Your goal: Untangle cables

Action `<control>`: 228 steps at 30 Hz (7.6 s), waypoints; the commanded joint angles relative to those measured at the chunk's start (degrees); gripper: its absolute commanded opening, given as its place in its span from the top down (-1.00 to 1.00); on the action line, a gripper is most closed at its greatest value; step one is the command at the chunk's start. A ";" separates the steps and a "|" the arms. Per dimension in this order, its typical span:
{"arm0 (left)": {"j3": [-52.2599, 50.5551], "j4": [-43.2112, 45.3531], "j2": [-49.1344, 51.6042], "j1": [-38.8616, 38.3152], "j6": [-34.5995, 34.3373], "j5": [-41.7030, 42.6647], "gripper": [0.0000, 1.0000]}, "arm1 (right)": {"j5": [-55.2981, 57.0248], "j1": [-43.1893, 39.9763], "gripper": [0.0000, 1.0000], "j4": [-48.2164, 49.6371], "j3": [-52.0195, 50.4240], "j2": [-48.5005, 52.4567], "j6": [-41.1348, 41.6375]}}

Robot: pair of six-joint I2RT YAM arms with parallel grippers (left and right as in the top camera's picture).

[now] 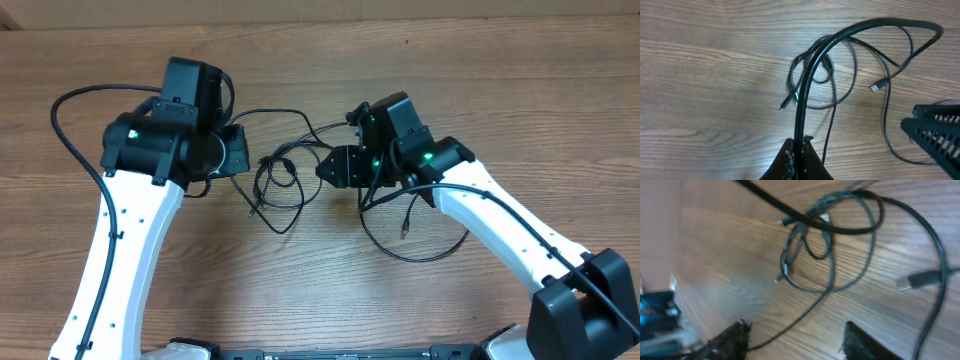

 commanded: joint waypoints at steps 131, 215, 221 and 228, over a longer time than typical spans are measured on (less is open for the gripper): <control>-0.33 27.45 31.47 -7.34 2.99 51.82 -0.48 | -8.81 -10.23 0.93 -15.30 59.93 -19.30 -18.99; -0.37 5.53 31.47 9.35 10.99 12.96 0.92 | 13.97 -48.61 0.93 -39.41 64.98 10.93 -14.80; -0.37 5.40 31.47 9.35 10.95 12.98 0.91 | 15.74 -49.51 0.93 -44.94 60.13 13.57 -14.43; -0.37 5.22 31.47 9.35 10.95 12.98 0.91 | 18.73 -49.77 0.93 -40.87 47.60 14.05 -14.43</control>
